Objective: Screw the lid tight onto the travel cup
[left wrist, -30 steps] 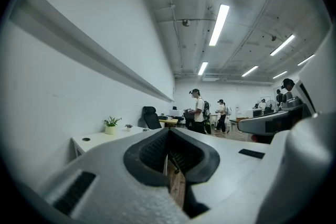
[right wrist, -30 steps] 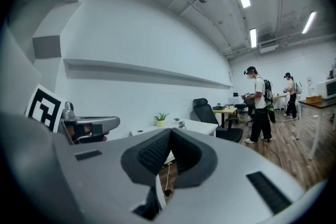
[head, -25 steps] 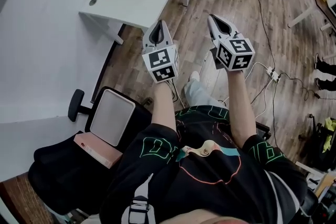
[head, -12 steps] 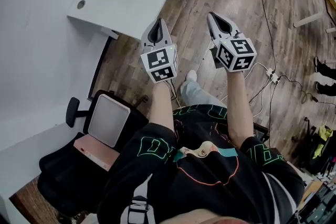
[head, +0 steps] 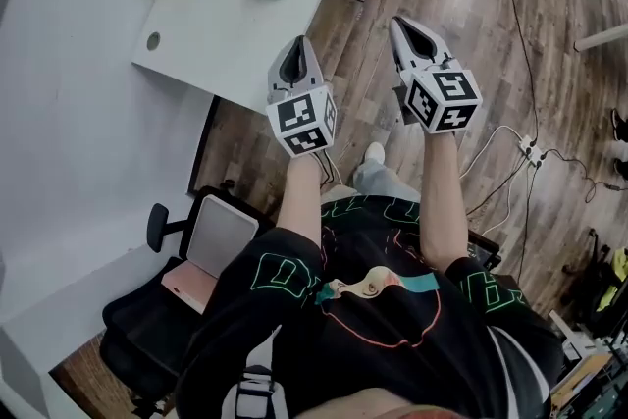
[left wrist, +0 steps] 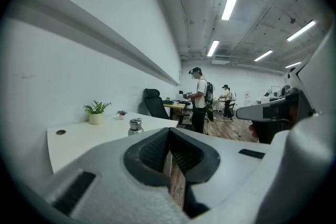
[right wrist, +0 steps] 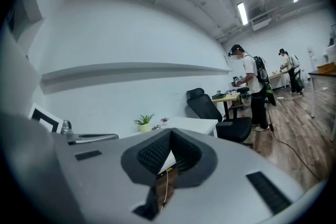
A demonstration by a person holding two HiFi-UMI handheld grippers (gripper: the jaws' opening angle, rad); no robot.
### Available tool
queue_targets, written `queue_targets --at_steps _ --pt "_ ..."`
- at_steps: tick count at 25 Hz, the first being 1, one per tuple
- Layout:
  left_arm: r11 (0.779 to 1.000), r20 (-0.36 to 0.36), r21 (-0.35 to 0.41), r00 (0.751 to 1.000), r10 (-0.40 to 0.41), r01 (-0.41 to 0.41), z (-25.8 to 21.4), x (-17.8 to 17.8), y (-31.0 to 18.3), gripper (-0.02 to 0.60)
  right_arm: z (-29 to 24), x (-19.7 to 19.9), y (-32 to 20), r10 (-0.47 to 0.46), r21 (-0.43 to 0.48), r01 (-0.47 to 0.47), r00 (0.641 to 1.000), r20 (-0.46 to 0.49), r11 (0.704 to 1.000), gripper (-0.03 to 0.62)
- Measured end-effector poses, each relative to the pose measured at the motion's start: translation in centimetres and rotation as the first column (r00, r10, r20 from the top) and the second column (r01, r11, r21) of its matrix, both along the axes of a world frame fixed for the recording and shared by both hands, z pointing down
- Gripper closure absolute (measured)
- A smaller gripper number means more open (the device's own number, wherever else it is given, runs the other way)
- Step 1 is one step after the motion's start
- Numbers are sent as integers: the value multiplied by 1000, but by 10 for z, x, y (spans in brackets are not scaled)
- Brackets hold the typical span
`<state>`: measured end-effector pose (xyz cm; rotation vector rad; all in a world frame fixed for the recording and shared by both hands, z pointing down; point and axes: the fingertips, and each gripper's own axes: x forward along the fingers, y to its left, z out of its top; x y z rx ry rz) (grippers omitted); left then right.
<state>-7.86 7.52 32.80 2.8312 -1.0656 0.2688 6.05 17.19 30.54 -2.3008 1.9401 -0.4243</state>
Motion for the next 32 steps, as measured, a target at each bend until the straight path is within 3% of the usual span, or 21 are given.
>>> queue_targets --at_steps 5,11,21,32 --pt "1000 15 -8 1000 -23 23 6 10 -15 574 6 14 -23 -33 -5 33 999 14 999 589" --pt "998 12 -15 998 -64 65 10 7 -43 574 8 3 -58 -110 -23 110 994 -12 994 589" --pt "990 -3 -68 992 -127 126 32 24 -118 574 14 15 -139 -193 -66 190 980 -39 980 589" --pt "952 107 -175 966 -234 250 100 7 -193 574 64 -1 -245 -356 -109 360 933 58 926 589"
